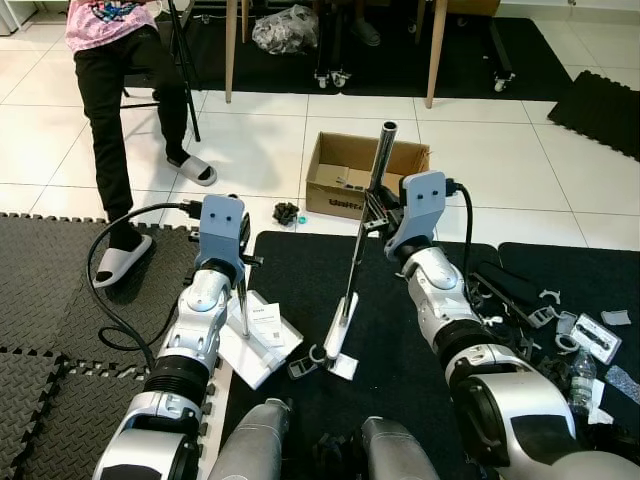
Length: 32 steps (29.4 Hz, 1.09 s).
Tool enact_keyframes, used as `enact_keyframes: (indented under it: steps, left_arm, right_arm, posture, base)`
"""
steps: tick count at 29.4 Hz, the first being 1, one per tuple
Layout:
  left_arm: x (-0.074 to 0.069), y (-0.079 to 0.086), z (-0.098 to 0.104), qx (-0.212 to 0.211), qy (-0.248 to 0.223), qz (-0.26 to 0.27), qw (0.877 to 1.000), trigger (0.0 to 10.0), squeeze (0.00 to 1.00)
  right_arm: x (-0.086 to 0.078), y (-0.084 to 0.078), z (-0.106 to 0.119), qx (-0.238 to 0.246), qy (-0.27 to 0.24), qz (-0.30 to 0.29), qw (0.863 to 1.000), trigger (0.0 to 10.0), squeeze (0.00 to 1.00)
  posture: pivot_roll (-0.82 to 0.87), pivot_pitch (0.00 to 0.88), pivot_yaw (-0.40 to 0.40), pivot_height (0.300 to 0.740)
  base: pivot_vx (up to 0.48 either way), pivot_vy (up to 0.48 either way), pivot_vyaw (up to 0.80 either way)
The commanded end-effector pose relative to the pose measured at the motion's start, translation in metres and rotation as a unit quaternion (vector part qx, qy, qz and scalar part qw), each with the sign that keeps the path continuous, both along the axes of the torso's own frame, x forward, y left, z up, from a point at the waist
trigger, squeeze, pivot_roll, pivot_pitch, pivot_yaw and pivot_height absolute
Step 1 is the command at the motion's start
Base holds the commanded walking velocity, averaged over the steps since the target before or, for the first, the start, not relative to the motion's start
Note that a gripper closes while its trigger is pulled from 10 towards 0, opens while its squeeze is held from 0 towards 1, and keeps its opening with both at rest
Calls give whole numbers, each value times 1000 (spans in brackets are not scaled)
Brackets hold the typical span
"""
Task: Sweep floor
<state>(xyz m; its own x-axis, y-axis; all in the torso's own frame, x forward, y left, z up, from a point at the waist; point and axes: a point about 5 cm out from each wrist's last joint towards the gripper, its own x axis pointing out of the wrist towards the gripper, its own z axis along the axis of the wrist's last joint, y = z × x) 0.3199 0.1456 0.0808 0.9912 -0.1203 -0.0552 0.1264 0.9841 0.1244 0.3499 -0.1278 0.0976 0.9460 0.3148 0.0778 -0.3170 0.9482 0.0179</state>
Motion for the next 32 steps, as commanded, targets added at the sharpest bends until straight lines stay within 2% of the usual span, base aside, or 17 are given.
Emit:
enact_keyframes:
  steps: [1, 6, 15, 18, 22, 24, 27, 32]
  left_arm:
    - [1, -4, 6, -7, -19, -10, 1000, 10000, 0]
    - [1, 1, 6, 2, -17, -13, 1000, 10000, 0]
    - [7, 9, 12, 11, -24, -2, 1000, 10000, 0]
    - [10, 9, 20, -13, -42, 8, 999, 10000, 0]
    - [10, 6, 34, -91, -80, 31, 992, 10000, 0]
    - [11, 4, 40, -110, -97, 39, 988, 10000, 0]
    - [11, 3, 43, -113, -110, 43, 987, 10000, 0]
    - [13, 1, 47, -85, -129, 40, 987, 10000, 0]
  right_arm:
    - [0, -2, 3, 4, -10, -2, 1000, 10000, 0]
    - [3, -8, 8, 4, -15, 1, 1000, 10000, 0]
    - [7, -4, 17, -9, -33, 16, 999, 10000, 0]
    - [7, -2, 17, -7, -32, 16, 999, 10000, 0]
    - [5, -1, 13, -2, -25, 15, 1000, 10000, 0]
    - [4, 0, 11, 0, -22, 14, 1000, 10000, 0]
    - [4, 0, 10, 0, -20, 13, 1000, 10000, 0]
    - [4, -1, 9, 1, -18, 11, 1000, 10000, 0]
  posture:
    - [15, 70, 10, 740]
    - [15, 69, 6, 740]
    - [18, 62, -1, 740]
    - [19, 61, -4, 740]
    - [22, 65, -6, 740]
    - [21, 68, -4, 740]
    - [22, 68, -5, 740]
    - [22, 70, -6, 740]
  base:
    - [0, 0, 0]
    - [0, 0, 0]
    - [0, 0, 0]
    - [0, 0, 0]
    - [0, 0, 0]
    - [0, 0, 0]
    - [0, 0, 0]
    - [0, 0, 0]
